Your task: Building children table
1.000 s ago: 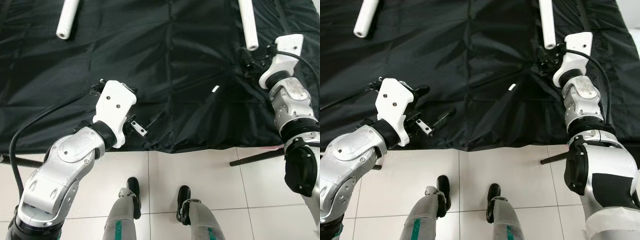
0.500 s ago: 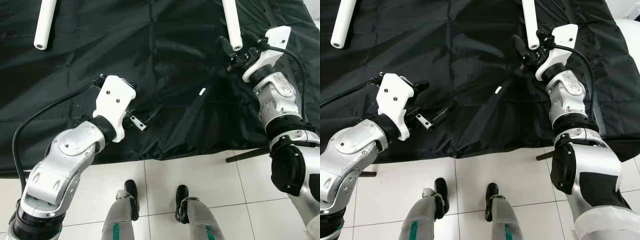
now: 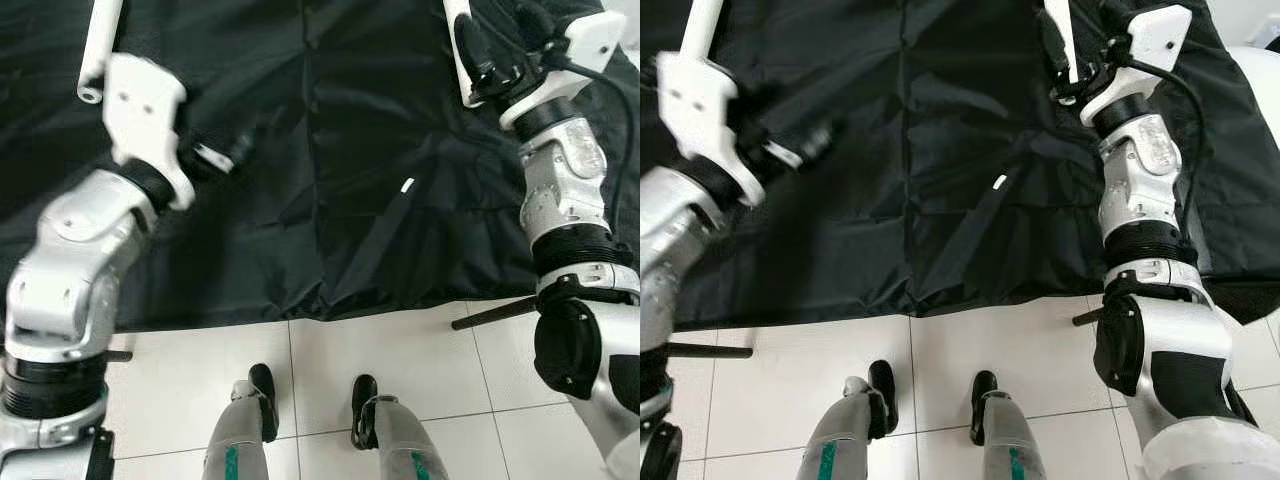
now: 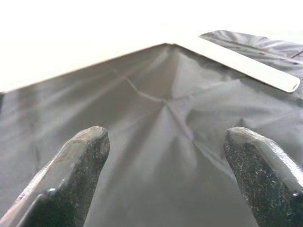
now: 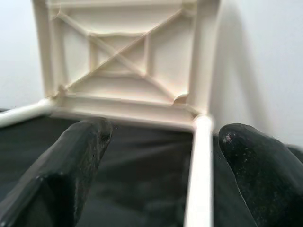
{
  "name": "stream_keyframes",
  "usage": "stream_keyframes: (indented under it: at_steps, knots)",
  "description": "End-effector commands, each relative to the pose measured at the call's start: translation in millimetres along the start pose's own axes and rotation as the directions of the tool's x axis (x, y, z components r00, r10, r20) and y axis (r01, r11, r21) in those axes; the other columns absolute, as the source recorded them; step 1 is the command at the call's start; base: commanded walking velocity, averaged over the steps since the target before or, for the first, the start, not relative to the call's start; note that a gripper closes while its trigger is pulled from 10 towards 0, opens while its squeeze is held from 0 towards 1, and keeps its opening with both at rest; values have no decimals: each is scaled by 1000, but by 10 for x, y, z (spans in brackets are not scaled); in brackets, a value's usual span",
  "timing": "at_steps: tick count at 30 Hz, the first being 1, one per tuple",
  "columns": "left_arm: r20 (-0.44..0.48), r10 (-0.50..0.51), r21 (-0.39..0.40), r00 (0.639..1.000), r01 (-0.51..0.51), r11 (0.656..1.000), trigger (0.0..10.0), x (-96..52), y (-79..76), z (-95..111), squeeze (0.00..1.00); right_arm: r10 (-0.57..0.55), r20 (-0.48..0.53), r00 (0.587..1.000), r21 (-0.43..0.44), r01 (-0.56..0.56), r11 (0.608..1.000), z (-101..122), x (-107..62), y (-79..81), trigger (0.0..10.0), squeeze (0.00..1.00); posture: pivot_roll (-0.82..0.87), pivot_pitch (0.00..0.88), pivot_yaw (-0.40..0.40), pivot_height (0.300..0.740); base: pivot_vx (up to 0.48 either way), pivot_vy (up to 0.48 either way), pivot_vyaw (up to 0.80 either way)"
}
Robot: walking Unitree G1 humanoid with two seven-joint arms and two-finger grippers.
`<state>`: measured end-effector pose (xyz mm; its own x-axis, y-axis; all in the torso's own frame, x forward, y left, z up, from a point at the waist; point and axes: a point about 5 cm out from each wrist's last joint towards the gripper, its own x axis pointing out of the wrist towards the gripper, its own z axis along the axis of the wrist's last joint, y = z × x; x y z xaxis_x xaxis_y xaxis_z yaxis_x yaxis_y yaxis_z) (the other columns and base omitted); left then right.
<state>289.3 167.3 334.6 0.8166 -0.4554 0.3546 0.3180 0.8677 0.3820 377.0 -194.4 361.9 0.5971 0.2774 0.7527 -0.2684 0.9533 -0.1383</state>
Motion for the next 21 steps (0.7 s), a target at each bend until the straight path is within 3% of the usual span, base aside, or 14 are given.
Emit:
stream_keyframes:
  at_steps: [1, 4, 8, 13, 21]
  knots:
    - [18, 19, 20, 1000, -19, 1000, 10000, 1, 61, 25, 0, -26, 48, 999, -1, 26, 1000, 73, -20, -2, 10000, 0, 39, 260, -38, 740, 0, 0, 0]
    - [25, 26, 20, 999, -27, 999, 10000, 10, 90, 36, 0, -30, 64, 997, -1, 30, 1000, 109, -9, 7, 10000, 0, 39, 260, -38, 740, 0, 0, 0]
    - [21, 39, 14, 999, -39, 999, 10000, 53, 109, -44, 0, -62, 154, 986, -29, 67, 997, 329, 126, -35, 10000, 0, 26, 233, -31, 740, 0, 0, 0]
    - [8, 25, -30, 1000, -25, 999, 10000, 95, -20, -149, 0, -70, 224, 972, -44, 82, 996, 557, 310, -43, 10000, 0, 19, 217, -35, 740, 0, 0, 0]
    - [20, 11, -46, 1000, -10, 999, 10000, 110, -97, -151, 0, -81, 249, 965, -43, 95, 995, 646, 418, -40, 10000, 0, 24, 215, -44, 740, 0, 0, 0]
